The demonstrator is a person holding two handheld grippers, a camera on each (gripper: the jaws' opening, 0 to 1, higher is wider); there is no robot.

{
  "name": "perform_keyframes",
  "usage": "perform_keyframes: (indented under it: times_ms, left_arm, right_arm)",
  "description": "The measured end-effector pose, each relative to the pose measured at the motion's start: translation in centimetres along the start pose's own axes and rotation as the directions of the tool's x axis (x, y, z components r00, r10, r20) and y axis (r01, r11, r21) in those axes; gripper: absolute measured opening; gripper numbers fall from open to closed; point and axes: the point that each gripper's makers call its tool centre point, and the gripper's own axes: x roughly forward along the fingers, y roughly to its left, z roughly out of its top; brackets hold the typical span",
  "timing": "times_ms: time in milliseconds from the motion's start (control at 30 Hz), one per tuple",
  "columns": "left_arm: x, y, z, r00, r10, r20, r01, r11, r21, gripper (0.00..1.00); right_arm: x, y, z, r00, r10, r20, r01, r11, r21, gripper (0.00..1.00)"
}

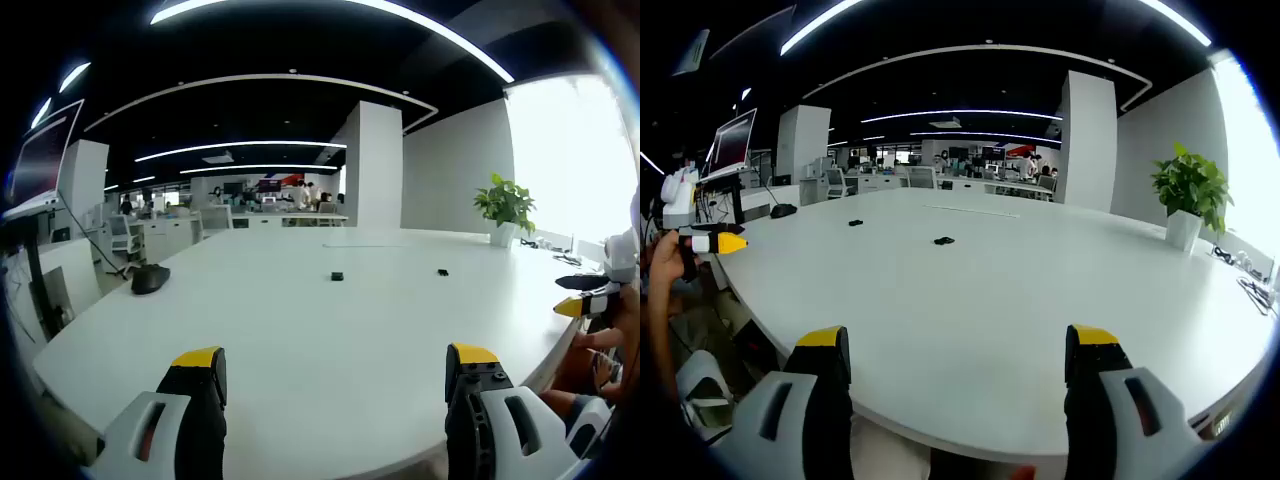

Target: Snap the two parts of the plastic buckle together until the buckle closes and remains connected.

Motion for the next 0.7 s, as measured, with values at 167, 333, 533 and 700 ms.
perform_keyframes:
  times_ms: [167, 333, 533, 700]
  left_arm:
    - [-0.06, -0.15, 0.04, 1.000, -0.005, 0.001, 0.005, 1.000, 0.002, 0.93]
    - [-0.18, -0.06, 0.05, 1.000, -0.002, 0.003, 0.002, 1.000, -0.001, 0.93]
    - [-0.24, -0.04, 0.11, 1.000, -0.003, 0.005, 0.003, 1.000, -0.002, 0.93]
    - [-0.22, -0.03, 0.06, 1.000, -0.003, 0.004, 0.003, 1.000, -0.003, 0.93]
  right_arm:
    - [-0.13, -0.09, 0.02, 1.000, -0.006, 0.001, 0.006, 1.000, 0.001, 0.89]
    - [-0.14, 0.12, 0.09, 1.000, 0.000, 0.002, 0.000, 1.000, -0.001, 0.89]
    - [-0.10, 0.30, 0.24, 1.000, 0.006, 0.004, -0.006, 1.000, -0.003, 0.89]
    - [-0.12, 0.28, 0.35, 1.000, 0.004, 0.005, -0.004, 1.000, -0.002, 0.89]
